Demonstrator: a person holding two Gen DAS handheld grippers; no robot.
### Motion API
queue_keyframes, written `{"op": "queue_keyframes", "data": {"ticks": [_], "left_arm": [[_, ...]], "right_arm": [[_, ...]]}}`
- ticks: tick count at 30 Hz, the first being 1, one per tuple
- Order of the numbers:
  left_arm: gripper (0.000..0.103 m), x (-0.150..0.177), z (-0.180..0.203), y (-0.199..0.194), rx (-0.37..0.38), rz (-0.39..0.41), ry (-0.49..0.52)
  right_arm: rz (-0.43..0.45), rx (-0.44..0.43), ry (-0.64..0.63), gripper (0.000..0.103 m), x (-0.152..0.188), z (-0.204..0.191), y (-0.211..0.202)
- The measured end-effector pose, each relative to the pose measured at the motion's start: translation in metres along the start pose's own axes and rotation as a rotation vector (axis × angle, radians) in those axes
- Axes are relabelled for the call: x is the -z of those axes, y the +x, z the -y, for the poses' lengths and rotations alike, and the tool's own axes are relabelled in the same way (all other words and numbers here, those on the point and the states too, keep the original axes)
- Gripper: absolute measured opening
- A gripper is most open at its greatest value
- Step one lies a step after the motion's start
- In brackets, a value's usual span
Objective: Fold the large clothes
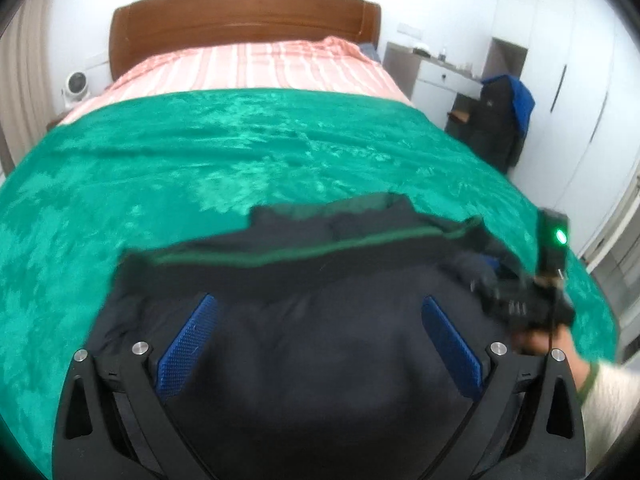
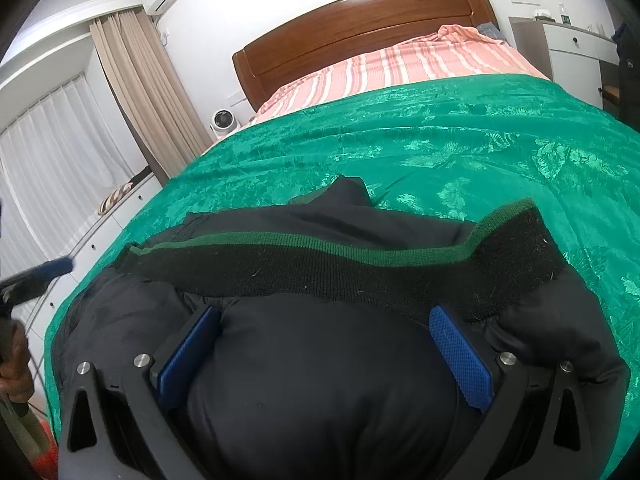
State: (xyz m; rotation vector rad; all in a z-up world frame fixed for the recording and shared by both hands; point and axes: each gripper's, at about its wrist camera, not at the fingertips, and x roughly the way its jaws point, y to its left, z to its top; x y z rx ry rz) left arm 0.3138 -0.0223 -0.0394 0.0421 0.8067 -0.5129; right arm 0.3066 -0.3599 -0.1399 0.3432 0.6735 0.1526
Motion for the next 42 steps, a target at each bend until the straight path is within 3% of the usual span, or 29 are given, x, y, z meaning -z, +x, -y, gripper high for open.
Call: {"op": "queue_keyframes", "data": {"ticks": [2,4,6,8,12,13,15,16,18,21,24,26,28,31,36,39,42], "left_arm": [[0.102,-0.004,0.001,0.041,-0.032,-0.084,-0.035],[0.102,0.013,0.002,0.089,-0.087,-0.165,0.007],[0.102,0.026,0.008,0.098,-0.116,-0.101,0.062],[0.102,0.027,0.011,0.102,-0.135,-0.108,0.078],[0.100,0.022,0.016,0.084,-0.162,-0.151,0.101],[0.100,0.020,0.020,0.073,-0.143,-0.161,0.096],[0.100,0.028,0.032,0.049,-0.099,-0.127,0.126],[0.100,0.033,0.035,0.048,-0.120,-0.127,0.147],[0.101,0.047,0.037,0.062,-0.157,-0.159,0.169],[0.102,0.059,0.028,0.073,-0.160,-0.136,0.119],[0.101,0.058,0.035,0.064,-0.180,-0.131,0.139],[0.094,0.058,0.038,0.043,-0.170,-0.145,0.134],[0.093,0.068,0.040,0.023,-0.157,-0.123,0.141],[0.093,0.095,0.047,0.015,-0.199,-0.093,0.162],[0.095,0.107,0.048,0.029,-0.239,-0.066,0.149],[0.091,0.104,0.050,0.016,-0.225,-0.098,0.136],[0.091,0.115,0.058,-0.010,-0.190,-0.081,0.149]], "right_arm": [[0.004,-0.007,0.006,0.103,0.000,0.001,-0.001],[0.008,-0.013,0.012,0.103,0.000,0.002,-0.002],[0.018,-0.028,0.028,0.103,-0.002,0.004,-0.004],[0.013,-0.023,0.028,0.103,-0.002,0.004,-0.003],[-0.048,0.063,0.007,0.102,-0.011,-0.010,-0.016],[-0.031,0.055,0.017,0.102,-0.012,-0.013,-0.032],[0.045,-0.045,0.033,0.102,-0.006,-0.024,-0.080],[0.070,-0.069,0.023,0.102,0.000,-0.030,-0.101],[0.104,-0.087,-0.017,0.102,0.023,-0.047,-0.145],[0.113,-0.113,-0.042,0.102,0.073,-0.071,-0.194],[0.102,-0.100,-0.036,0.102,0.127,-0.085,-0.230],[0.116,-0.052,-0.043,0.102,0.160,-0.088,-0.251],[0.120,-0.013,-0.046,0.102,0.181,-0.086,-0.262],[0.105,0.005,-0.043,0.102,0.202,-0.081,-0.265],[0.086,0.011,0.021,0.102,0.198,-0.058,-0.252],[0.101,0.014,0.021,0.102,0.199,-0.054,-0.256],[0.103,0.014,0.004,0.102,0.204,-0.054,-0.259]]}}
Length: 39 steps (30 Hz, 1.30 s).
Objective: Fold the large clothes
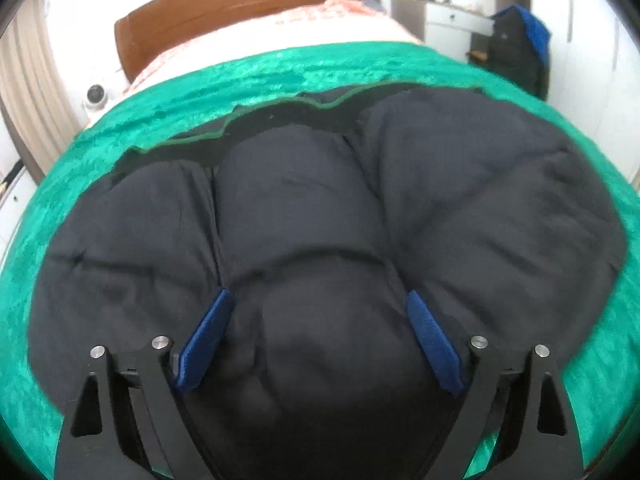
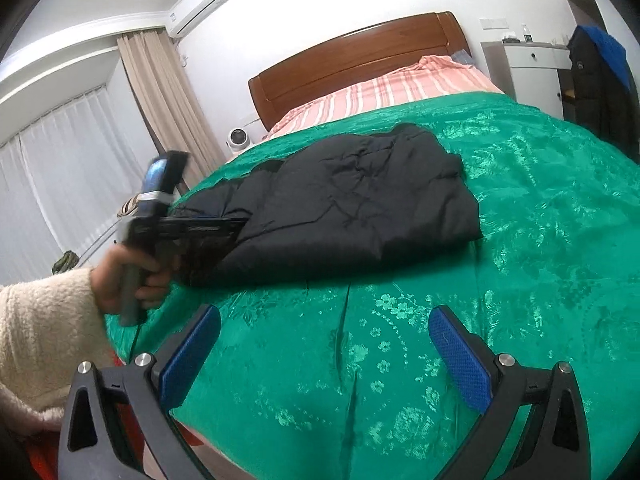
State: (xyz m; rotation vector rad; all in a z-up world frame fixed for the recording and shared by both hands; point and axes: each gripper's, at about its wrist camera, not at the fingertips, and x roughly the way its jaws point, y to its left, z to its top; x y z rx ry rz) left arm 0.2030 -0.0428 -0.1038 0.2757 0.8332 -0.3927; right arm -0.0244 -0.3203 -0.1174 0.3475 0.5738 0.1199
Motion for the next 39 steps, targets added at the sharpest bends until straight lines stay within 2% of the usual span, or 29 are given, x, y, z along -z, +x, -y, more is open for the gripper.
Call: {"op": "queue_keyframes", "data": {"ticks": [4,6,10,12,15,19,23,26,29,31,32,34,35,37,38,39], "left_arm": [[0.094,0.027,0.014,0.019,-0.028,-0.013,0.049],[0.094,0.023,0.015,0.022,-0.030,-0.023,0.035],[0.086,0.018,0.017,0.001,-0.010,-0.055,0.028],[0.087,0.030,0.022,-0.010,-0.022,-0.043,0.049],[0.093,0.049,0.031,0.003,-0.062,-0.034,0.093],[0.093,0.055,0.041,-0.001,-0.082,-0.034,0.112],[0.093,0.065,0.047,-0.026,-0.015,-0.053,0.155],[0.093,0.062,0.041,-0.056,0.072,0.003,0.143],[0.094,0.036,0.018,-0.079,0.207,0.102,0.024],[0.095,0.016,0.001,-0.075,0.269,0.122,-0.067],[0.095,0.008,-0.006,-0.069,0.276,0.121,-0.101],[0.093,-0.010,-0.012,-0.042,0.230,0.091,-0.138],[0.091,-0.011,-0.012,-0.032,0.202,0.071,-0.136],[0.081,-0.009,-0.009,0.000,0.127,-0.014,-0.102],[0.082,-0.009,-0.005,0.012,0.093,-0.037,-0.081],[0.082,-0.007,0.000,0.017,0.067,-0.022,-0.063]], "right_arm": [[-0.011,-0.016,0.006,0.102,-0.002,-0.002,0.008],[-0.018,-0.016,-0.004,0.102,-0.002,-0.003,0.011],[0.000,-0.007,-0.023,0.102,0.001,-0.004,0.001],[0.015,-0.004,-0.012,0.102,0.001,-0.001,-0.003],[0.005,-0.013,0.030,0.102,-0.001,0.007,0.003],[-0.015,0.003,0.052,0.102,-0.002,0.014,0.010],[0.010,0.028,0.092,0.102,-0.002,0.025,0.000],[0.021,0.017,0.184,0.102,-0.002,0.042,0.000],[0.008,-0.023,0.324,0.102,-0.006,0.062,0.012],[0.020,-0.073,0.416,0.102,-0.016,0.075,0.020],[0.022,-0.107,0.466,0.102,-0.023,0.082,0.027],[0.006,-0.170,0.569,0.102,-0.037,0.100,0.049],[0.002,-0.174,0.600,0.102,-0.042,0.106,0.057],[-0.024,-0.209,0.638,0.102,-0.051,0.116,0.081],[-0.046,-0.193,0.651,0.102,-0.055,0.120,0.093],[-0.052,-0.182,0.665,0.103,-0.059,0.123,0.104]]}}
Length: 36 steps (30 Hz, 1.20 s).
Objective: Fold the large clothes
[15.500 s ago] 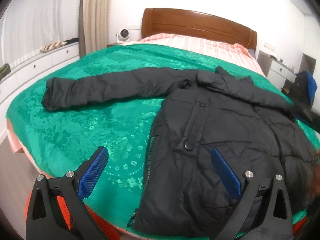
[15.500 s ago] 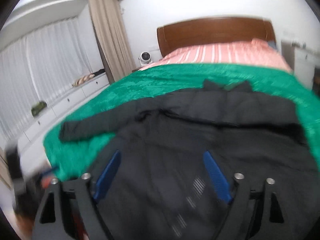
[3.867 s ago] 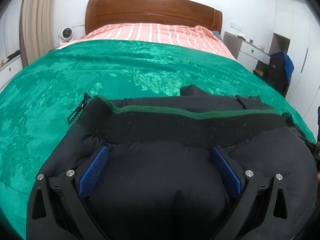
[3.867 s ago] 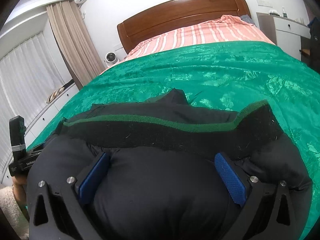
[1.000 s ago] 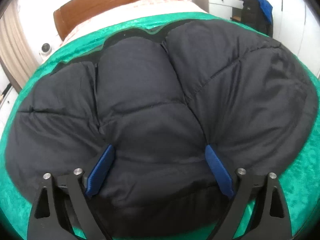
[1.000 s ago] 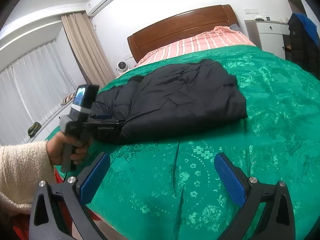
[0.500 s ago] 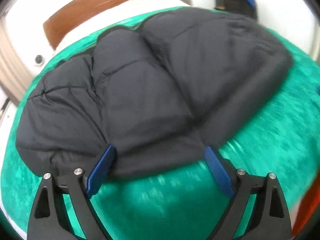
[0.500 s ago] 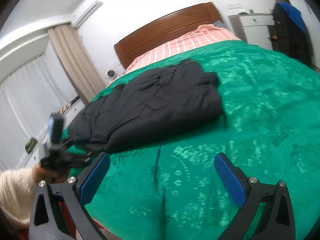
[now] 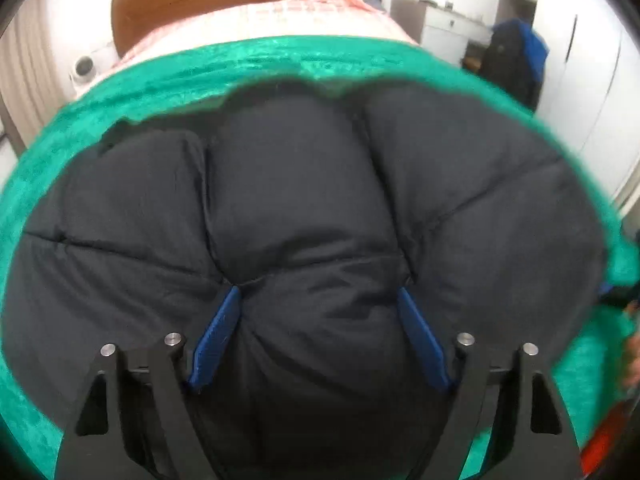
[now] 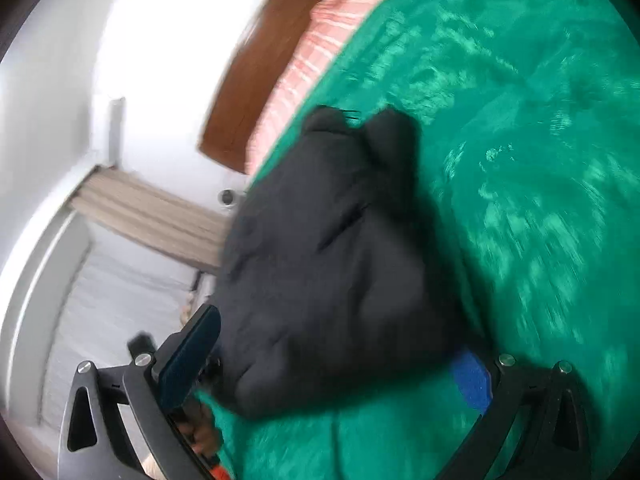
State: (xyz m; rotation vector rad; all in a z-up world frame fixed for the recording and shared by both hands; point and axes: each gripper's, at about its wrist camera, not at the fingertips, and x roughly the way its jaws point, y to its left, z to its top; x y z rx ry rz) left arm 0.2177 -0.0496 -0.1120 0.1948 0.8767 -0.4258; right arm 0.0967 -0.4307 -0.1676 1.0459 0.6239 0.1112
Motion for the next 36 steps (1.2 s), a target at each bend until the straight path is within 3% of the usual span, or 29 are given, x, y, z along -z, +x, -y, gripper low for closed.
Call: {"op": "queue_keyframes", "data": {"ticks": [3,5,6,7,9,13,15,17,18,20,21,25,28,30,33,36], "left_arm": [[0.083,0.008,0.011,0.003,-0.056,0.024,0.029],[0.083,0.013,0.014,0.002,-0.061,0.030,0.037],[0.083,0.016,0.012,0.001,-0.053,0.028,0.035],[0.083,0.018,0.012,-0.001,-0.041,0.025,0.031],[0.083,0.018,0.011,-0.001,-0.029,0.020,0.036],[0.083,0.015,0.006,-0.001,-0.014,0.022,0.039],[0.083,0.008,-0.006,-0.004,0.026,-0.024,0.031],[0.080,0.002,-0.027,-0.019,0.048,-0.095,0.022],[0.080,0.004,-0.043,-0.034,0.040,-0.098,0.005],[0.091,0.015,-0.088,-0.075,0.031,-0.049,-0.059],[0.098,0.022,-0.114,-0.093,0.023,-0.022,-0.100],[0.097,0.049,-0.212,-0.136,-0.013,0.034,-0.263],[0.097,0.054,-0.252,-0.153,0.067,0.094,-0.362],[0.097,0.045,-0.256,-0.162,0.157,0.144,-0.373],[0.097,0.011,-0.237,-0.159,0.265,0.180,-0.284],[0.097,-0.039,-0.214,-0.133,0.214,0.144,-0.163]], "right_arm": [[-0.053,-0.084,0.024,0.102,-0.015,-0.003,0.033],[-0.077,-0.099,0.038,0.077,-0.023,-0.009,0.050],[-0.072,-0.077,0.033,0.047,-0.025,-0.013,0.052],[-0.056,-0.060,0.006,0.039,-0.025,-0.024,0.050],[-0.007,0.012,-0.183,0.035,-0.020,-0.075,0.040],[0.029,0.120,-0.655,0.035,0.016,-0.208,0.042],[0.020,0.157,-0.867,0.034,0.046,-0.265,0.061],[0.011,0.189,-1.053,0.034,0.080,-0.311,0.088],[0.002,0.198,-1.132,0.034,0.098,-0.329,0.104],[-0.024,0.222,-1.253,0.034,0.132,-0.352,0.137],[-0.035,0.236,-1.305,0.035,0.148,-0.359,0.153],[-0.118,0.315,-1.531,0.038,0.229,-0.360,0.230],[-0.077,0.353,-1.672,0.043,0.282,-0.352,0.253],[-0.050,0.370,-1.695,0.046,0.291,-0.348,0.254],[-0.026,0.381,-1.728,0.051,0.296,-0.343,0.253],[-0.013,0.373,-1.752,0.051,0.297,-0.339,0.252]]}}
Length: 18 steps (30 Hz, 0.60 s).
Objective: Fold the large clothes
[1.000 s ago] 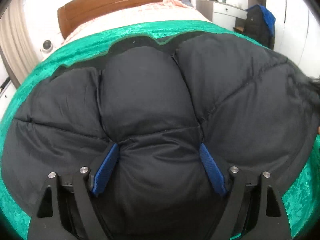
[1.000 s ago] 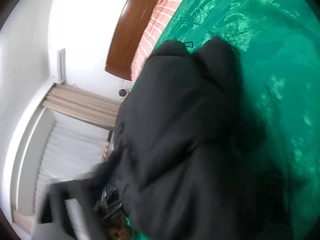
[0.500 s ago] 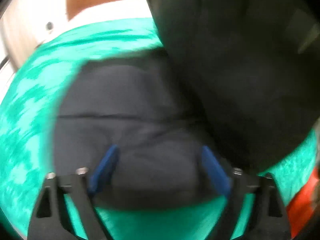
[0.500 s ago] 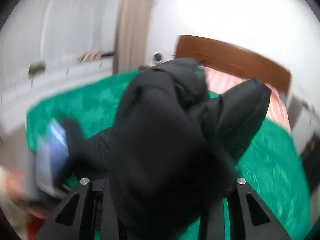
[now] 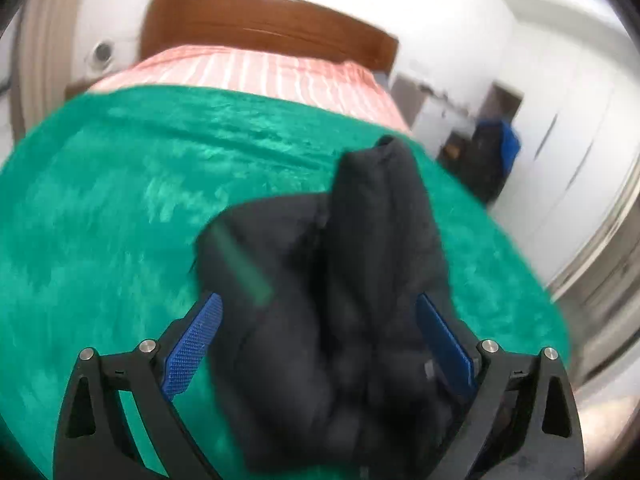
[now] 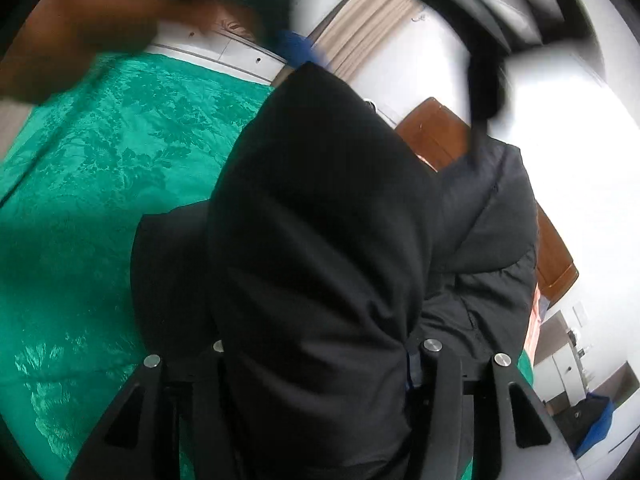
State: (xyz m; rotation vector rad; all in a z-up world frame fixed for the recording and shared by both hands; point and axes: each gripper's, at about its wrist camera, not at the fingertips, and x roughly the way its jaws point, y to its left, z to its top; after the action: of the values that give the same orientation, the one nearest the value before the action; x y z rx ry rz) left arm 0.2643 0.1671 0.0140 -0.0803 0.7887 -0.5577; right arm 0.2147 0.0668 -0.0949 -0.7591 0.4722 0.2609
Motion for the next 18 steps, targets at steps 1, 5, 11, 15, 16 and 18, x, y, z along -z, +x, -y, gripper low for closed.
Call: {"op": "queue_keyframes", "data": {"ticks": [1,5,11,15,16,18], "left_arm": [[0.097,-0.014,0.007,0.020,-0.038,-0.037,0.027],[0.034,-0.028,0.016,0.054,0.028,-0.144,-0.003],[0.022,-0.038,-0.006,0.039,0.051,-0.141,-0.054],[0.022,-0.034,-0.027,0.036,0.036,-0.174,-0.055],[0.022,-0.034,-0.030,0.037,0.030,-0.180,-0.051],[0.022,-0.031,-0.040,0.040,0.007,-0.195,-0.060]], "right_arm": [[0.005,-0.004,0.005,0.051,0.001,0.005,0.002],[0.043,-0.075,0.057,0.070,0.005,0.012,-0.022],[0.172,-0.358,0.521,0.078,0.011,0.092,-0.083],[0.163,-0.347,0.754,0.079,-0.007,0.150,-0.058],[0.134,-0.359,0.728,0.079,-0.013,0.150,-0.044],[0.052,-0.375,0.584,0.079,-0.027,0.122,-0.007]]}}
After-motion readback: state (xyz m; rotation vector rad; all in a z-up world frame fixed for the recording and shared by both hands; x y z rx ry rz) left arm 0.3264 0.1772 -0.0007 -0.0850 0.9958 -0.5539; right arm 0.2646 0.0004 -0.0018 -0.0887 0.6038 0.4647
